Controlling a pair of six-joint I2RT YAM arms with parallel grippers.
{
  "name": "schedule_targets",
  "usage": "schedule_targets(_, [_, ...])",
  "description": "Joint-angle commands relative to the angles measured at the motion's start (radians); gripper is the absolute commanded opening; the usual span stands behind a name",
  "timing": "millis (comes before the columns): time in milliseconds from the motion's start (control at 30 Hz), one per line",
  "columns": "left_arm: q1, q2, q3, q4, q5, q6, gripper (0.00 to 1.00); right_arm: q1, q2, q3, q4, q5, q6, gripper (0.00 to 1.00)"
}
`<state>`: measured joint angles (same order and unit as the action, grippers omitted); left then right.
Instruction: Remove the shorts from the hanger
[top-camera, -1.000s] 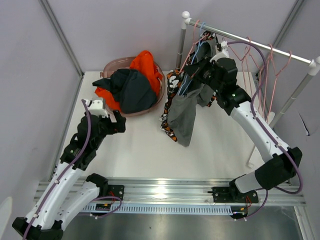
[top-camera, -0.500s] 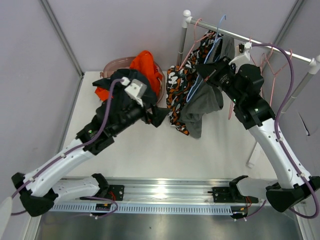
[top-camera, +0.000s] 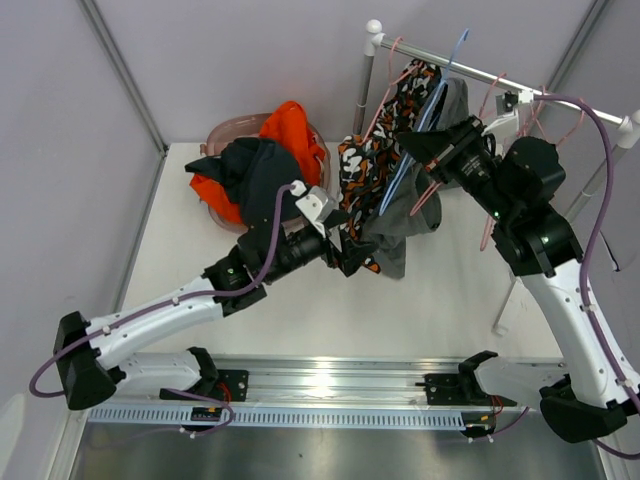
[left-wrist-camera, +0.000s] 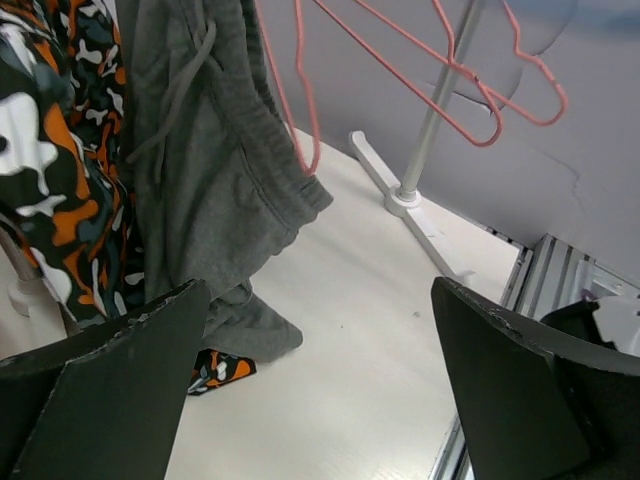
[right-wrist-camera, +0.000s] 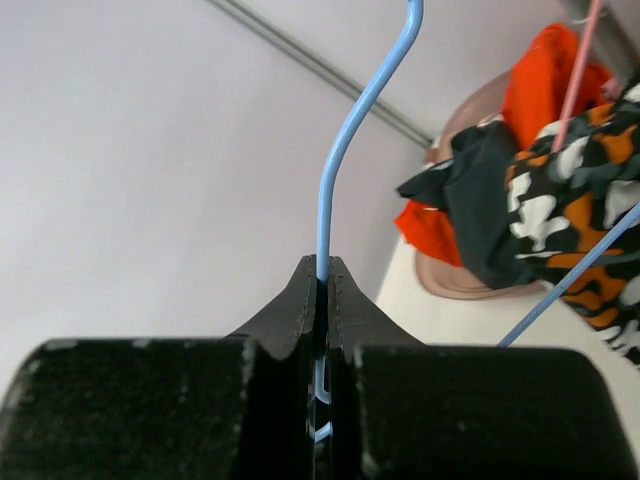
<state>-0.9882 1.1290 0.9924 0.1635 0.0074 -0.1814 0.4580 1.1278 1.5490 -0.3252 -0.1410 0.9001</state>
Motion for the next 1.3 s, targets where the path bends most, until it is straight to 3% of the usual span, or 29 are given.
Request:
schedule_targets(0, [-0.004, 0.046, -0.075, 0.22, 0.014, 0.007, 0.99, 0.016, -0.066, 0.08, 0.098, -0.058, 0.077, 0.0])
schedule_targets(167, [-0.007, 0.153, -0.078, 0.356, -0.069, 0.029, 0.99, 0.033, -0.039, 0.167, 0.069, -0.124, 0.112, 0.0])
schedule_targets(433, [-0.006, 0.359, 0.141, 0.395, -0.133, 0.08, 0.99, 0.065, -0.033, 0.194, 0.084, -0.196, 0.187, 0.0])
schedule_targets(733, [0.045, 0.701, 0.526, 0.387, -0.109, 0.117, 0.99, 0.076, -0.056, 0.224, 0.04, -0.207, 0.207, 0.0])
schedule_targets(933, [0.1, 0.925, 0.787, 0.278, -0.109, 0.091, 0.99, 0.077, -0.082, 0.221, 0.014, -0.229, 0.214, 0.0])
schedule_targets(1267, [0.108, 1.0, 0.669, 0.265, -0.19, 0.039, 0.99, 0.077, -0.079, 0.194, -0.041, -0.218, 0.12, 0.0])
